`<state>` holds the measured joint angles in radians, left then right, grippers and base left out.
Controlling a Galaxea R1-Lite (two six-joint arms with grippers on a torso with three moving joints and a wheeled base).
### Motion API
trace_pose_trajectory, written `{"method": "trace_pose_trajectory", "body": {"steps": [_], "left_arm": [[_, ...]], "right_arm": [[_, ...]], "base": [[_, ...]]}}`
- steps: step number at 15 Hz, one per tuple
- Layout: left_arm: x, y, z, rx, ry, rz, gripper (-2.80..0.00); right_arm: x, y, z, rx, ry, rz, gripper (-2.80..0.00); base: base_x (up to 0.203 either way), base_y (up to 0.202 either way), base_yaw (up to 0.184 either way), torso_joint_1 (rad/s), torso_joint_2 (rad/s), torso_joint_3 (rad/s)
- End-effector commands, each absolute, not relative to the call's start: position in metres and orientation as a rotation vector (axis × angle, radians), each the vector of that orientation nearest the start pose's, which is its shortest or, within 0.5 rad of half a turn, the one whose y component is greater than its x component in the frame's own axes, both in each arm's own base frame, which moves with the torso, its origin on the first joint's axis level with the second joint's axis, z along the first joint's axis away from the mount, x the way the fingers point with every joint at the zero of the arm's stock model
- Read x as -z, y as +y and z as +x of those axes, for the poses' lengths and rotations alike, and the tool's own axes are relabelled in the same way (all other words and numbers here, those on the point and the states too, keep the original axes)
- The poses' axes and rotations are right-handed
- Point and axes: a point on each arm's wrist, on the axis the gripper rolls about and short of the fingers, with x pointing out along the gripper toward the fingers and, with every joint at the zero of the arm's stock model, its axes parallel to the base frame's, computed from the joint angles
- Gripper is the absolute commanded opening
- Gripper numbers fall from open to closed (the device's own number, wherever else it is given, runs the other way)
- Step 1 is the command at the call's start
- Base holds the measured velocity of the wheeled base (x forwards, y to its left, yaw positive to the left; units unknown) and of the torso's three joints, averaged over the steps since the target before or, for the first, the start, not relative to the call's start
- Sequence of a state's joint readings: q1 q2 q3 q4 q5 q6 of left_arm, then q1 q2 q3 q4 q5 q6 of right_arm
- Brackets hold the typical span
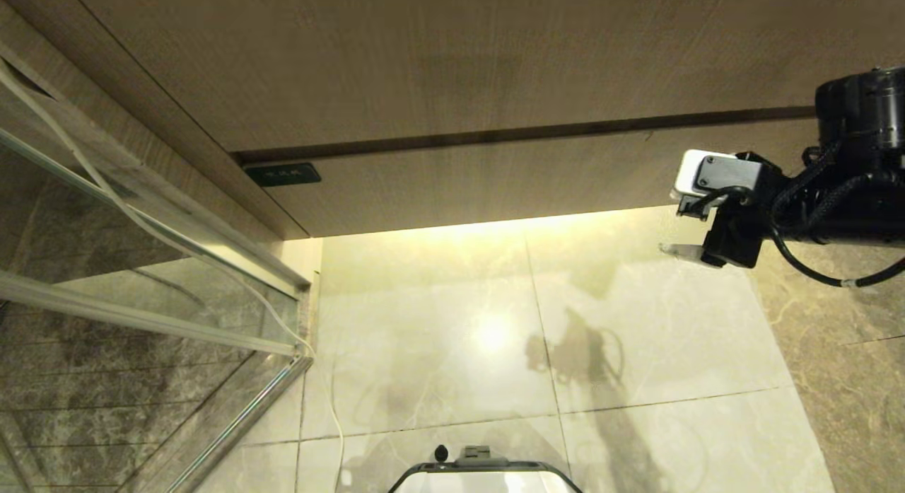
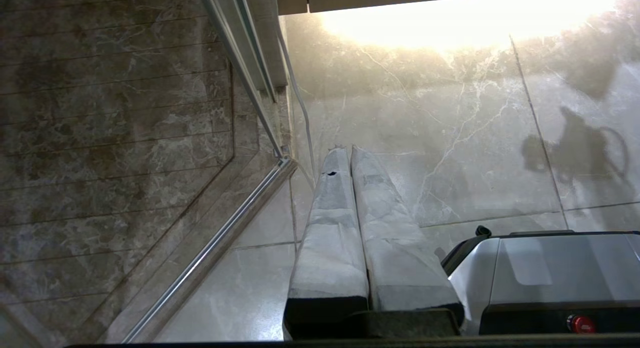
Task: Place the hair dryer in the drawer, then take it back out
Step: Pull open the drawer
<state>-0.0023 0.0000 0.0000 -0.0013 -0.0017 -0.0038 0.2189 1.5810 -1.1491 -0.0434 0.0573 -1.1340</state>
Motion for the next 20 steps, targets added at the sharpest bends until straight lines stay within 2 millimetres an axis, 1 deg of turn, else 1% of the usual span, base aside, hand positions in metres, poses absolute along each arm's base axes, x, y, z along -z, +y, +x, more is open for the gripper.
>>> {"method": "trace_pose_trajectory", "body": {"steps": [1,2,3,4,5,7,8,11,15,17,18,20], "left_arm": [[-0.075,0.000,-0.023,0.003,0.000,-0.005,-2.80],[-0.075,0.000,-0.023,0.003,0.000,-0.005,-2.80],[-0.076,0.000,-0.023,0.003,-0.002,-0.005,-2.80],[-0.076,0.000,-0.023,0.003,-0.002,-0.005,-2.80],[-0.075,0.000,-0.023,0.003,0.000,-0.005,-2.80],[-0.075,0.000,-0.023,0.003,0.000,-0.005,-2.80],[-0.075,0.000,-0.023,0.003,0.000,-0.005,-2.80],[-0.075,0.000,-0.023,0.003,0.000,-0.005,-2.80],[-0.075,0.000,-0.023,0.003,0.000,-0.005,-2.80],[-0.076,0.000,-0.023,0.003,-0.002,-0.005,-2.80],[-0.076,0.000,-0.023,0.003,-0.002,-0.005,-2.80],[-0.076,0.000,-0.023,0.002,-0.002,-0.005,-2.80]], "right_arm": [[-0.253,0.057,0.300,-0.381,0.065,-1.195,0.00],[-0.255,0.052,0.310,-0.319,-0.020,-1.238,0.00],[-0.253,0.048,0.317,-0.312,-0.070,-1.264,0.00],[-0.249,0.043,0.323,-0.348,-0.135,-1.278,0.00],[-0.248,0.040,0.325,-0.379,-0.167,-1.278,0.00],[-0.247,0.036,0.326,-0.393,-0.181,-1.271,0.00],[-0.246,0.035,0.331,-0.406,-0.198,-1.249,0.00],[-0.242,0.034,0.339,-0.399,-0.216,-1.211,0.00],[-0.238,0.035,0.345,-0.414,-0.217,-1.208,0.00],[-0.233,0.033,0.359,-0.438,-0.214,-1.203,0.00],[-0.230,0.032,0.361,-0.445,-0.210,-1.201,0.00],[-0.231,0.032,0.362,-0.441,-0.214,-1.208,0.00]], "base": [[0.000,0.000,0.000,0.000,0.00,0.000],[0.000,0.000,0.000,0.000,0.00,0.000],[0.000,0.000,0.000,0.000,0.00,0.000],[0.000,0.000,0.000,0.000,0.00,0.000],[0.000,0.000,0.000,0.000,0.00,0.000],[0.000,0.000,0.000,0.000,0.00,0.000],[0.000,0.000,0.000,0.000,0.00,0.000],[0.000,0.000,0.000,0.000,0.00,0.000],[0.000,0.000,0.000,0.000,0.00,0.000],[0.000,0.000,0.000,0.000,0.00,0.000],[0.000,0.000,0.000,0.000,0.00,0.000],[0.000,0.000,0.000,0.000,0.00,0.000]]}}
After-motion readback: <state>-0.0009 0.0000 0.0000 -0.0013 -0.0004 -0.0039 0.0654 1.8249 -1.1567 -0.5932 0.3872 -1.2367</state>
